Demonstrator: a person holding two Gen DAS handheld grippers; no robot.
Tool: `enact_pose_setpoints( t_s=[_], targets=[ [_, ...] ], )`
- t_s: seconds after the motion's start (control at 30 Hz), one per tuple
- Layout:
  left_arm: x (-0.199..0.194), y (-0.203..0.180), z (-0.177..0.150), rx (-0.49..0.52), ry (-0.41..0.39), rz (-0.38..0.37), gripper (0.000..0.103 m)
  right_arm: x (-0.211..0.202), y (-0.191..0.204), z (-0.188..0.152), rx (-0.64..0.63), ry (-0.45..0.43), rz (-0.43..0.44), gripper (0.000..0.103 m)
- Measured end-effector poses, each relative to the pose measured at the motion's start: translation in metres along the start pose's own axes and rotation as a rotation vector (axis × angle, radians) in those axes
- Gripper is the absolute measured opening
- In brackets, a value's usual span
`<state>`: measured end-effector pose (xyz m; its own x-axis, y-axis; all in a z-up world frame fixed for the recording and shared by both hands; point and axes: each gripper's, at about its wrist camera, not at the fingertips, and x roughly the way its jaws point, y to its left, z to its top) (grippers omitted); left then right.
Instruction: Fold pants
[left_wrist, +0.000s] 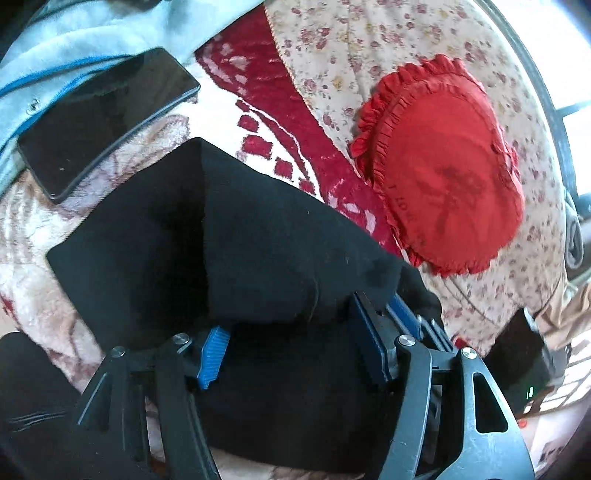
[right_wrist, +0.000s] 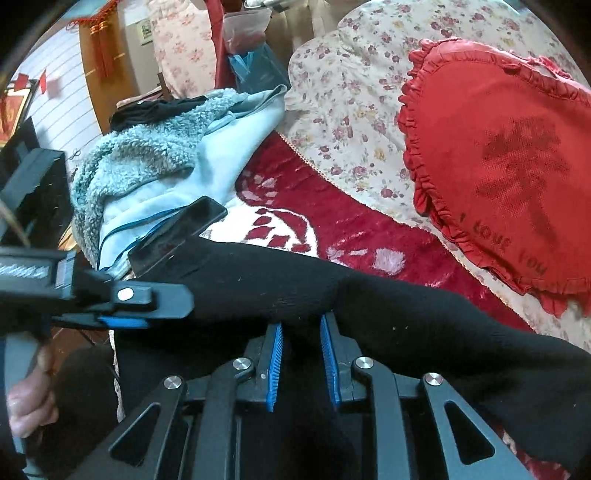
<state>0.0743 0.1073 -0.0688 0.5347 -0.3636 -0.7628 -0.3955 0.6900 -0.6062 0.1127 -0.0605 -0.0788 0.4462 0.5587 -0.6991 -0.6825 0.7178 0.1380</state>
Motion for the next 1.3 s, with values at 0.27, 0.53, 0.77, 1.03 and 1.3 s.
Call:
enact_pose_setpoints(
  t_s=[0.27,0.53,0.77,1.03,1.3],
  targets=[
    [0.01,-0.007,0.02,-0.018,-0.01,-0.018,0.056,-0.017,-0.006,-0.022,-0.078,-0.025,-0.109,0.048],
    [-0.002,-0.027,0.031,0.103,-0.027,-0.029,0.018,-0.02,-0.02,-0.022,-0.137,-0.021,-0.217,0.048],
    [-0.003,-0.037,0.038,0.159,-0.025,-0.023,0.015,0.004,-0.031,-0.008,-0.253,0.039,-0.28,0.048],
    [-0.001,-0.031,0.039,0.165,-0.017,-0.005,0.015,-0.009,-0.053,0.008,-0.235,0.007,-0.246,0.048],
    [0.0,-0.032,0.035,0.192,-0.001,0.007,0.015,-0.004,-0.059,0.001,-0.29,0.044,-0.218,0.052]
  ],
)
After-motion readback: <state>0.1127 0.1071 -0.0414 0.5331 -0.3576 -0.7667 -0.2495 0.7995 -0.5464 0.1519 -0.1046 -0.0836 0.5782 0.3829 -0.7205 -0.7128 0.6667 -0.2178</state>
